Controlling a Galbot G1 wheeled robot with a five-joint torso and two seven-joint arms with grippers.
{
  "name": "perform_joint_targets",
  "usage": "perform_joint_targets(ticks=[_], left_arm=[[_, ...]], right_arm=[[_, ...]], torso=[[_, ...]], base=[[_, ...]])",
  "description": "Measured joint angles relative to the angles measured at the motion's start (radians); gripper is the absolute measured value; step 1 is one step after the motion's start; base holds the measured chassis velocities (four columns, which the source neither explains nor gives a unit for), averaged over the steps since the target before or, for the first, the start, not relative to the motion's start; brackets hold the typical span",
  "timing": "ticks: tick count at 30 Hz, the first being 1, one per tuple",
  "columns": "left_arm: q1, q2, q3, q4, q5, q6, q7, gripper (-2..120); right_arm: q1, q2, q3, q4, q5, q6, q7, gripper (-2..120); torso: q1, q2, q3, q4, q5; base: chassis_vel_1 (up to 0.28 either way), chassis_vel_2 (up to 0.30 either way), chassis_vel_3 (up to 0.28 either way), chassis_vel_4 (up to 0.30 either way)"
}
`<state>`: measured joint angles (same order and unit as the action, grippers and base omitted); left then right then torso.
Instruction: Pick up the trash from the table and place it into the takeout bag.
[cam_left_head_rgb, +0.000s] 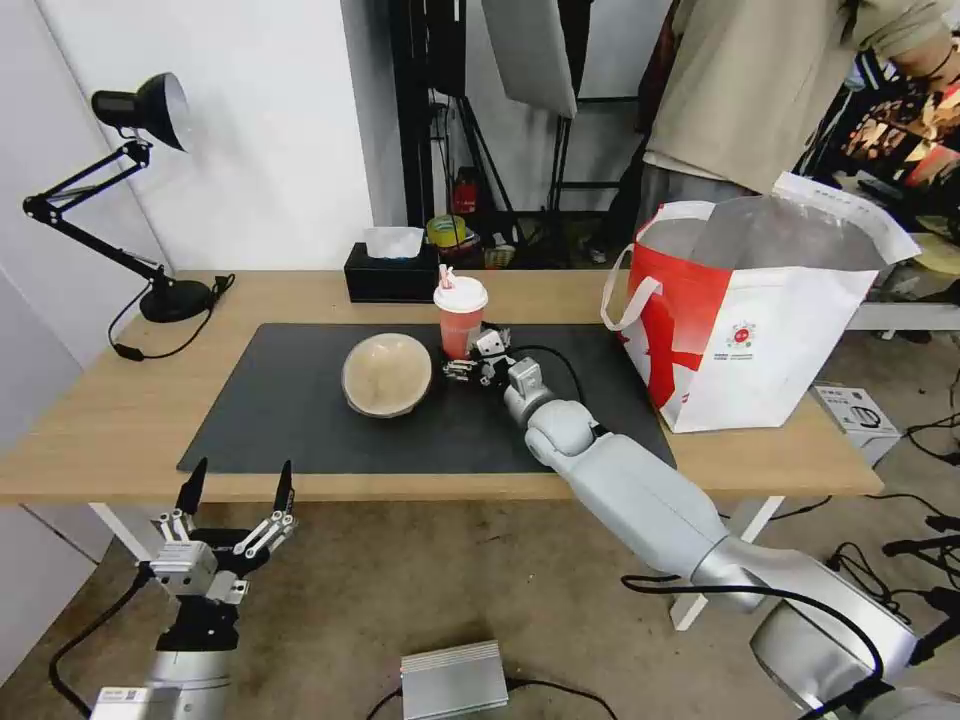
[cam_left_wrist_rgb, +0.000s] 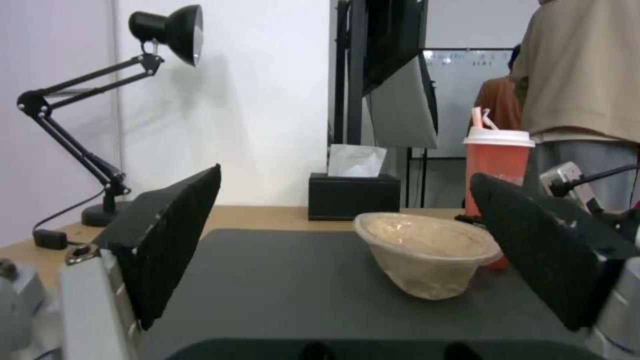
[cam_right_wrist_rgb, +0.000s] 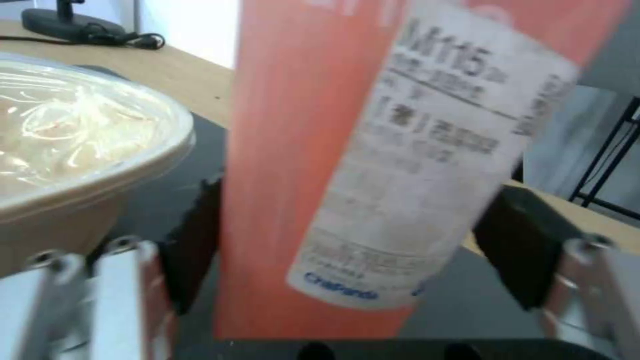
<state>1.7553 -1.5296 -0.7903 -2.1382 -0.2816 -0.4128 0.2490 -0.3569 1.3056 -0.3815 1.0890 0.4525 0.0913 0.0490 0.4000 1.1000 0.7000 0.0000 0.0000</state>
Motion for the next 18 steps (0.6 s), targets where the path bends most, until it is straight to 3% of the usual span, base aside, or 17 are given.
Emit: perform_joint_targets(ticks=[5,14,18], left_arm=[[0.000,0.002,-0.002,0.002,-0.002,-0.001,0.000,100],[-0.003,-0.001,-0.002,0.008,-0.003,-0.001,0.000,100],[-0.003,-0.005,-0.002,0.008,-0.002,-0.001,0.000,100]], right_arm=[[-0.002,0.006,-0.003,0.003,0.000,0.000,0.000,65],[-0.011,0.006,-0.007,0.018,0.000,0.000,0.002,30],[-0.013,0.003,-0.008,0.024,0.001,-0.001,0.004,22]], torso=[[0.000,0.000,0.000,0.0000,0.0000],[0.000,0.000,0.000,0.0000,0.0000],[0.000,0.000,0.000,0.0000,0.0000]], base=[[0.000,0.000,0.000,0.000],[0.000,0.000,0.000,0.000],[0.000,0.000,0.000,0.000]])
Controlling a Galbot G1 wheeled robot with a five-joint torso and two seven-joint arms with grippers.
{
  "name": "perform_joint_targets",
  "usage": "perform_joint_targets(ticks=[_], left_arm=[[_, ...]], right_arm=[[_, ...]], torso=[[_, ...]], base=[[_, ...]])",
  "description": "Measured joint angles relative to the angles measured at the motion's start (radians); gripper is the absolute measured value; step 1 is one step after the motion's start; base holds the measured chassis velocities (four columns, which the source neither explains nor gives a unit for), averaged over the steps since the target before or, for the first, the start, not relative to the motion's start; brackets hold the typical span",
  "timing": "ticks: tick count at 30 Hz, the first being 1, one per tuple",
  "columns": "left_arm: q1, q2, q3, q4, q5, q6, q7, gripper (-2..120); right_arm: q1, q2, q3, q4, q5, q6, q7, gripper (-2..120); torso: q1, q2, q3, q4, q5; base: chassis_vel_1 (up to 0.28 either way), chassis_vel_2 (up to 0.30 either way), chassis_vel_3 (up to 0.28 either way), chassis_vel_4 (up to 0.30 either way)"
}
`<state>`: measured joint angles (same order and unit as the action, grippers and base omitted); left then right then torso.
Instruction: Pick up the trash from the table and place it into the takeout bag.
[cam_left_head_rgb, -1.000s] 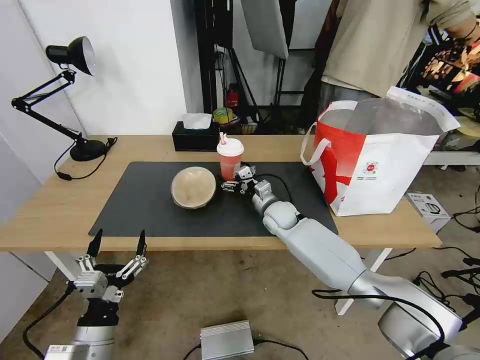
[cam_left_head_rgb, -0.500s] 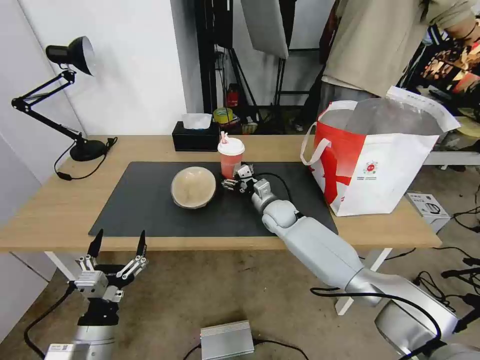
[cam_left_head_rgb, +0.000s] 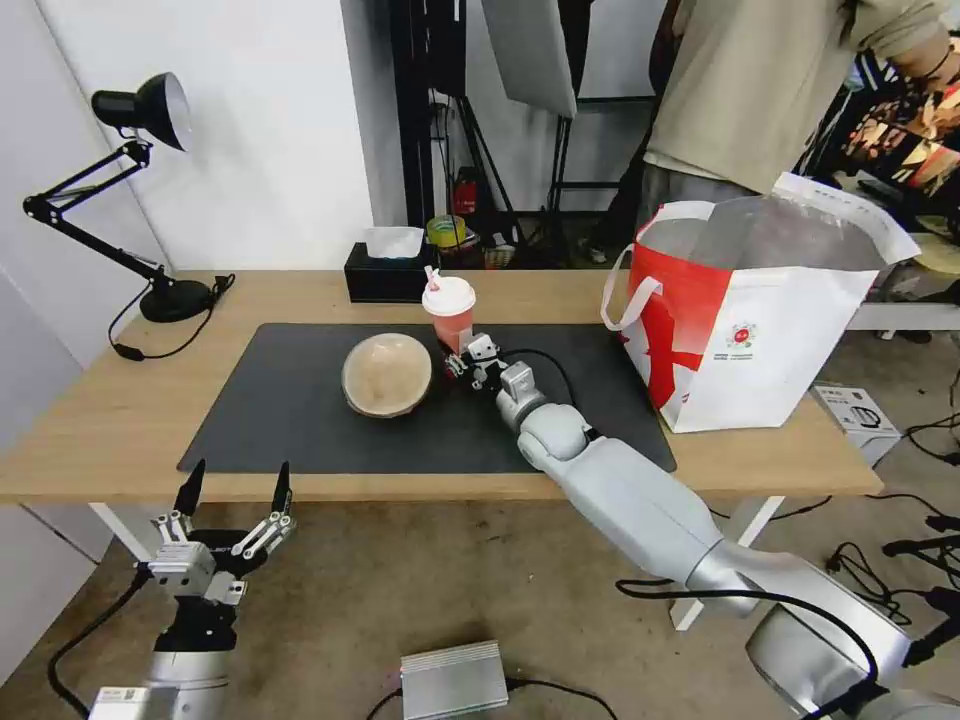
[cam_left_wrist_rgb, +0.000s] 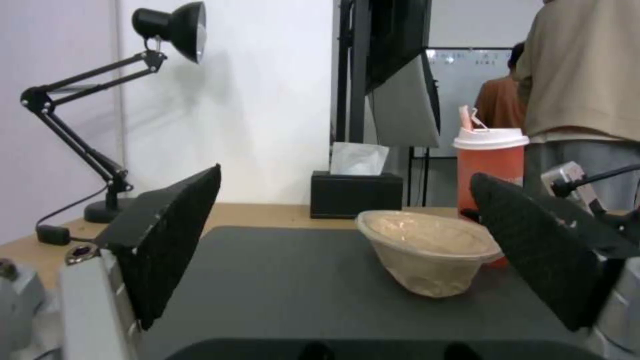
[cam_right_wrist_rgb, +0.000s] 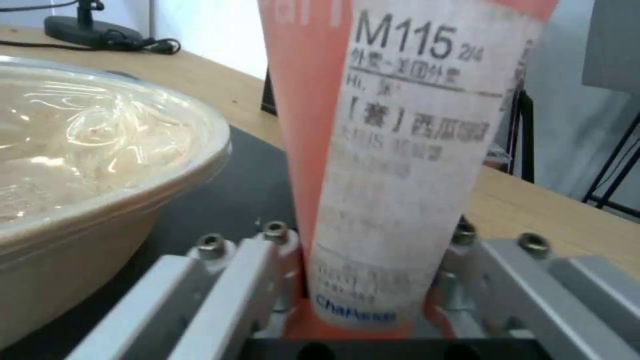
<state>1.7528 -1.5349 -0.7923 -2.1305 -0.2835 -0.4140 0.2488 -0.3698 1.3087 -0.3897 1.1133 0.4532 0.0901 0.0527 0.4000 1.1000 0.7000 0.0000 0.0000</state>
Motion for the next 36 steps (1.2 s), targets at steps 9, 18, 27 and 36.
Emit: perform_joint_targets(ticks=[9,18,27,36], left_arm=[[0.006,-0.013,0.000,-0.018,0.010,0.000,0.000,100],[0.016,-0.017,-0.004,-0.035,0.016,-0.001,0.000,100],[0.017,-0.004,-0.009,-0.044,0.016,0.002,-0.003,100],[0.020,0.005,-0.011,-0.052,0.011,0.004,-0.005,100]], right_arm=[[-0.005,-0.015,-0.003,0.053,0.017,-0.013,0.016,4],[0.001,-0.050,-0.008,0.114,0.042,-0.035,0.031,4],[0.031,-0.127,-0.037,0.234,0.099,-0.063,0.048,4],[0.061,-0.228,-0.058,0.378,0.151,-0.096,0.064,4]], torso=[[0.000,0.000,0.000,0.0000,0.0000],[0.000,0.000,0.000,0.0000,0.0000],[0.000,0.000,0.000,0.0000,0.0001],[0.000,0.000,0.000,0.0000,0.0001]], base=[[0.000,0.000,0.000,0.000],[0.000,0.000,0.000,0.000],[0.000,0.000,0.000,0.000],[0.000,0.000,0.000,0.000]])
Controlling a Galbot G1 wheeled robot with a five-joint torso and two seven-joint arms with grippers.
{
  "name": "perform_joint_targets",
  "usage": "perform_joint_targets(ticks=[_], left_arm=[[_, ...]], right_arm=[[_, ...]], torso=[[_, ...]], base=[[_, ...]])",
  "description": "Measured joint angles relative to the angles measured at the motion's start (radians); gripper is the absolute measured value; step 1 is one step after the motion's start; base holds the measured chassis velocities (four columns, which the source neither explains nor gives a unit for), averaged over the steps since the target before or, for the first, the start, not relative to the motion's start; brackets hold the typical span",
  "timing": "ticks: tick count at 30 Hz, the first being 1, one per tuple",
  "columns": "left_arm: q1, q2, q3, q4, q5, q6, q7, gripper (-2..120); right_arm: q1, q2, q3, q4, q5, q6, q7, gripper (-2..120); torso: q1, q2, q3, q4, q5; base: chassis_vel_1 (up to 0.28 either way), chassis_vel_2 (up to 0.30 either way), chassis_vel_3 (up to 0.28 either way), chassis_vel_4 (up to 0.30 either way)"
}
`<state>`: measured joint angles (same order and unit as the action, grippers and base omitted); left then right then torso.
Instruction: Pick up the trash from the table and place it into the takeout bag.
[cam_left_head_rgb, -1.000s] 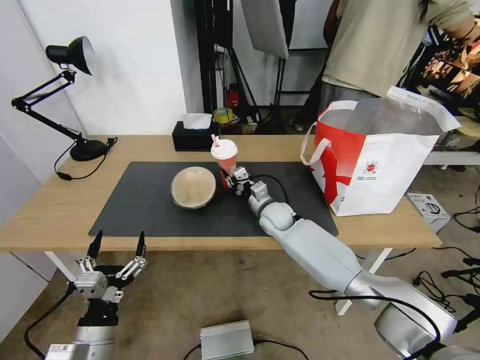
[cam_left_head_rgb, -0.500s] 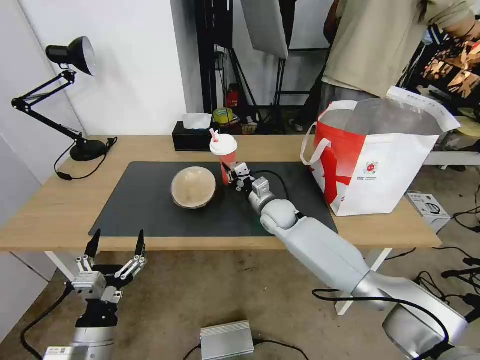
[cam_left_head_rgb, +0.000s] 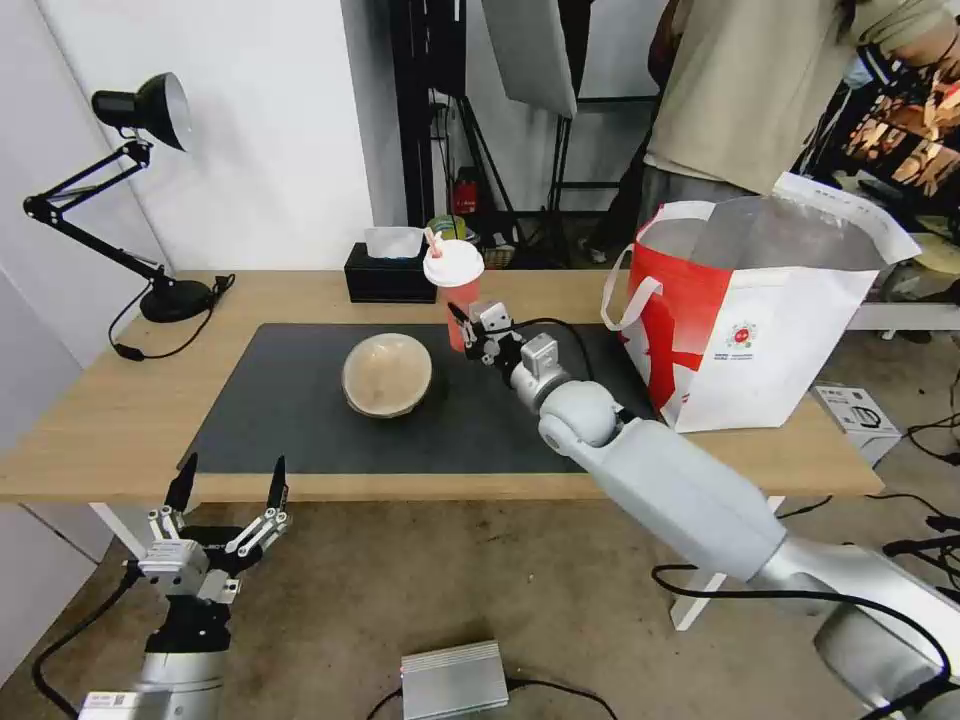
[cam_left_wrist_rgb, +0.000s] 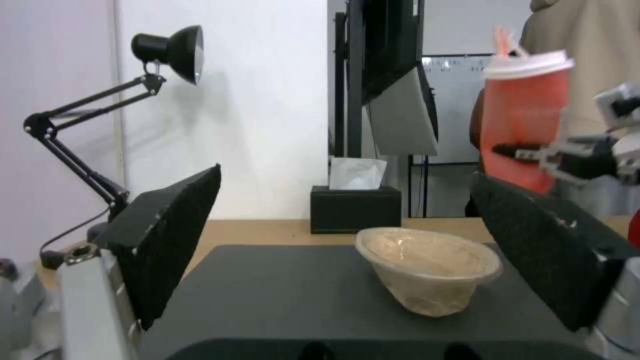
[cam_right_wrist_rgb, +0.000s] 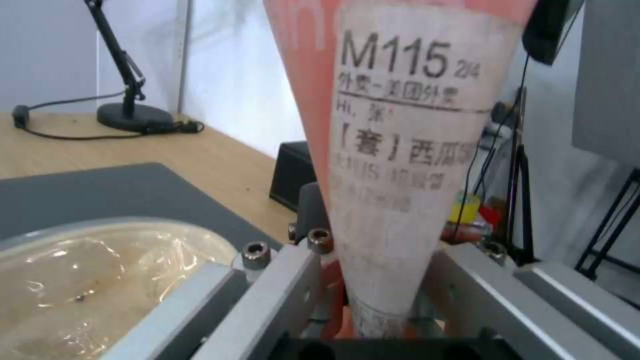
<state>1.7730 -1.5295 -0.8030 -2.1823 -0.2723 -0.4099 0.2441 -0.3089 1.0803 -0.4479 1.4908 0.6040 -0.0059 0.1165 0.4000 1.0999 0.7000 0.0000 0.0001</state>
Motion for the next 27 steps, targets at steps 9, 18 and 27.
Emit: perform_joint_targets(ticks=[9,18,27], left_arm=[[0.008,0.010,-0.008,-0.003,-0.009,0.000,-0.001,100],[0.004,0.018,-0.005,-0.001,-0.010,0.000,-0.001,100],[-0.003,0.014,0.005,0.013,-0.008,0.000,0.000,100]], right_arm=[[0.062,-0.145,-0.006,0.170,0.069,-0.036,0.000,4],[0.174,-0.306,-0.008,0.295,0.131,-0.064,-0.038,4],[0.346,-0.455,-0.007,0.288,0.178,-0.083,-0.149,4]], torso=[[0.000,0.000,0.000,-0.0001,-0.0001],[0.000,0.000,0.000,-0.0002,0.0001],[0.000,0.000,0.000,-0.0001,0.0001]], base=[[0.000,0.000,0.000,0.000],[0.000,0.000,0.000,0.000],[0.000,0.000,0.000,0.000]])
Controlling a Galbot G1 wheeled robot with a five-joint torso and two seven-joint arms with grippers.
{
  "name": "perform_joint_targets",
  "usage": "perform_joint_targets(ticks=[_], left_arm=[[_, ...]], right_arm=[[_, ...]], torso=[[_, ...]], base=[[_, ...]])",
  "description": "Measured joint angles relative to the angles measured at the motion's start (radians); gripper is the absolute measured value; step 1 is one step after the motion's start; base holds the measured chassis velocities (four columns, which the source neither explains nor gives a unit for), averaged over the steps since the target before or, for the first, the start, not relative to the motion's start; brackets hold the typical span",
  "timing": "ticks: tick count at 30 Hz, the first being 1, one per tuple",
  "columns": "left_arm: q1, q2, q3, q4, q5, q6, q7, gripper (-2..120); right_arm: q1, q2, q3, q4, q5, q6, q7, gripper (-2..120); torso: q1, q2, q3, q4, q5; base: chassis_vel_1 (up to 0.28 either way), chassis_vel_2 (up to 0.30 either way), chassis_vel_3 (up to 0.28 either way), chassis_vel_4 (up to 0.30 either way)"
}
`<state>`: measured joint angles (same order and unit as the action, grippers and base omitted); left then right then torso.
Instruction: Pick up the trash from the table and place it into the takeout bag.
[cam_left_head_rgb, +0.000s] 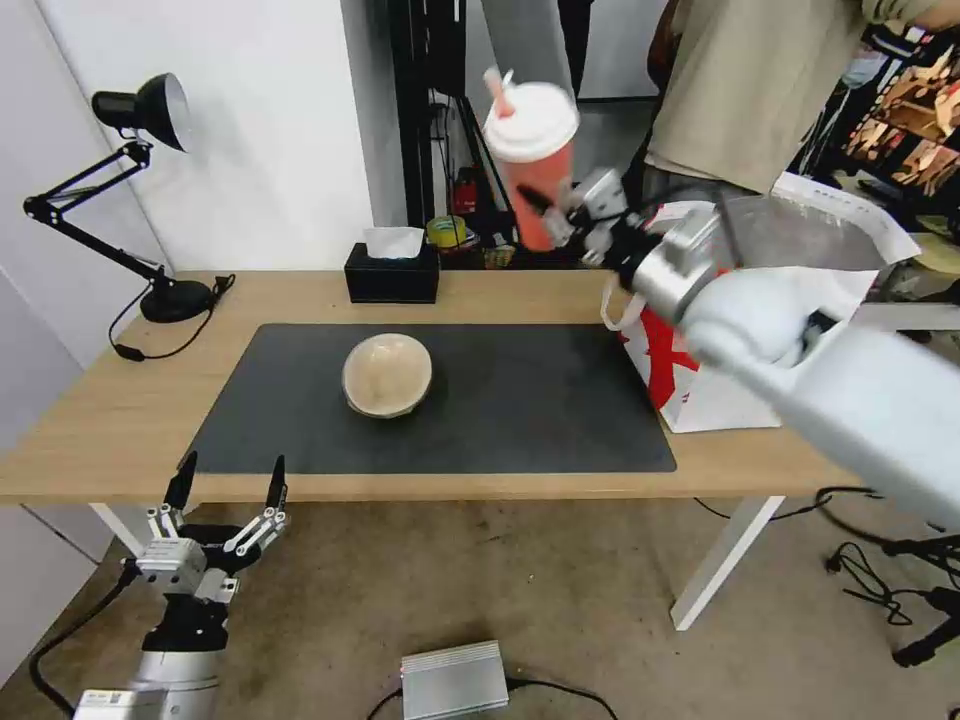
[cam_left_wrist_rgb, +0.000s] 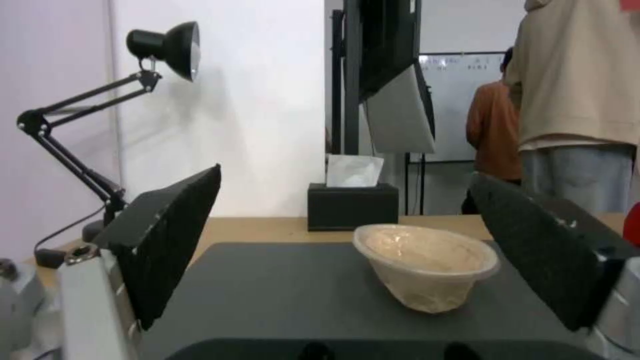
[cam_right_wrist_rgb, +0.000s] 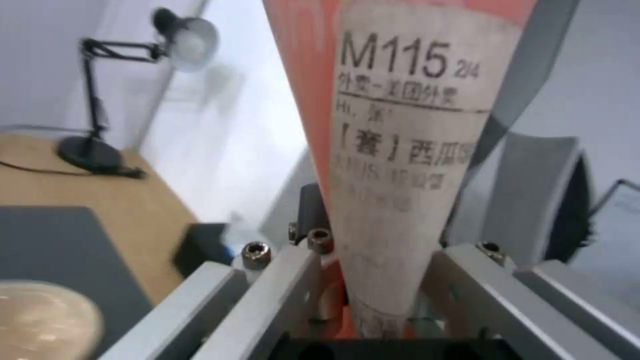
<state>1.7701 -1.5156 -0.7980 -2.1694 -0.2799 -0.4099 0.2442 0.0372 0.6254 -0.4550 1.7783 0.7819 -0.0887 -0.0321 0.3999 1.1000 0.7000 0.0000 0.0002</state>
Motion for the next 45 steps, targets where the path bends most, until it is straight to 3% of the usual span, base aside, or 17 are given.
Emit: perform_joint_targets(ticks=[11,20,24,34,45], left_arm=[[-0.001,-0.001,-0.001,0.012,0.000,-0.008,0.002,100],[-0.003,-0.006,-0.001,0.013,-0.002,-0.013,0.004,100],[-0.003,-0.011,0.000,0.007,-0.002,-0.017,0.006,100],[0.004,-0.013,-0.005,0.000,-0.004,-0.025,0.008,100],[0.004,-0.015,-0.005,0.004,-0.008,-0.031,0.009,100]], right_arm=[[0.149,-0.091,-0.025,-0.144,-0.034,0.009,-0.176,4],[0.270,-0.127,-0.079,-0.295,-0.184,0.014,-0.368,4],[0.316,-0.116,-0.080,-0.395,-0.313,0.016,-0.513,4],[0.354,-0.059,-0.035,-0.561,-0.547,0.062,-0.728,4],[0.379,0.002,-0.043,-0.664,-0.685,0.092,-0.784,4]], torso=[[0.000,0.000,0.000,-0.0001,0.0000],[0.000,0.000,0.000,0.0000,0.0000],[0.000,0.000,0.000,0.0000,-0.0001],[0.000,0.000,0.000,0.0001,-0.0002],[0.000,0.000,0.000,0.0001,-0.0001]], base=[[0.000,0.000,0.000,0.000],[0.000,0.000,0.000,0.000],[0.000,0.000,0.000,0.000],[0.000,0.000,0.000,0.000],[0.000,0.000,0.000,0.000]])
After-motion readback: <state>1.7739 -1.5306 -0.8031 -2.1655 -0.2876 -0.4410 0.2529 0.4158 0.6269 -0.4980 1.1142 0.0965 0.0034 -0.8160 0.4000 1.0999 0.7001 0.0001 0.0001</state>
